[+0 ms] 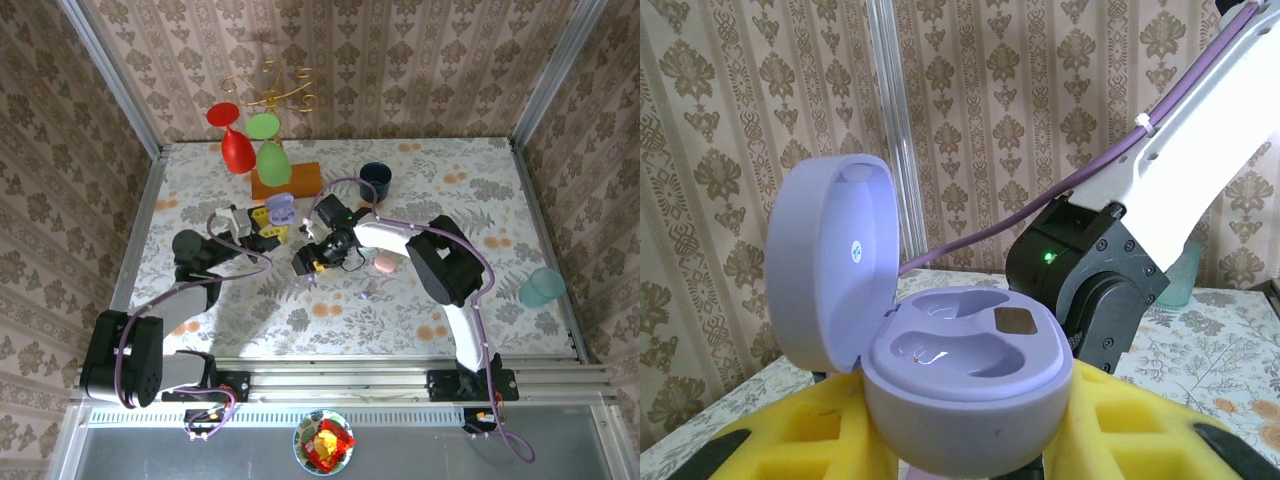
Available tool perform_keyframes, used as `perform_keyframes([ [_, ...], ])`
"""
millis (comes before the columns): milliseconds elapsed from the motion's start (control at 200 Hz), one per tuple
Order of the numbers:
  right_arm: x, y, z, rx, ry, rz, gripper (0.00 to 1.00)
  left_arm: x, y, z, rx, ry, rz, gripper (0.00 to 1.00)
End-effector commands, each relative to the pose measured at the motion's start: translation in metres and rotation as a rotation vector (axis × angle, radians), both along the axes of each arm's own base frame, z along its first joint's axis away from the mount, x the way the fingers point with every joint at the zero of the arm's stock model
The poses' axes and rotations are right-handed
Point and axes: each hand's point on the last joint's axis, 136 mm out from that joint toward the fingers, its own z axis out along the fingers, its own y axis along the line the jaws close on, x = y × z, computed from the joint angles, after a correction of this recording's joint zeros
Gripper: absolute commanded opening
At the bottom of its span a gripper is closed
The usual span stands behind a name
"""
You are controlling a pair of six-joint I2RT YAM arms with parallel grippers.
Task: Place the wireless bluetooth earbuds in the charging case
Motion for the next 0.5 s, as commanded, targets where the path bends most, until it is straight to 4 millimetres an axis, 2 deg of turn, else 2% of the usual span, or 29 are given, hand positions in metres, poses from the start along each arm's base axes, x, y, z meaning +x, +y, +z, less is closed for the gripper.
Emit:
perform_keyframes([
  [0,-0.027,-0.013,-0.008,-0.035,0.082,0.025,0.74,0.0,0.004,0.012,-0.018,-0.046,0.015,0.35],
  [225,-0.04,-0.02,0.001,-0.014,0.096,0.008,0.74,0.001,0.004,0.008,-0.014,-0.032,0.014,0.35],
  [495,-0.042,-0.008,0.02,0.102,0.092,0.001,0.73,0.003,0.002,0.008,-0.012,-0.03,0.005,0.35],
])
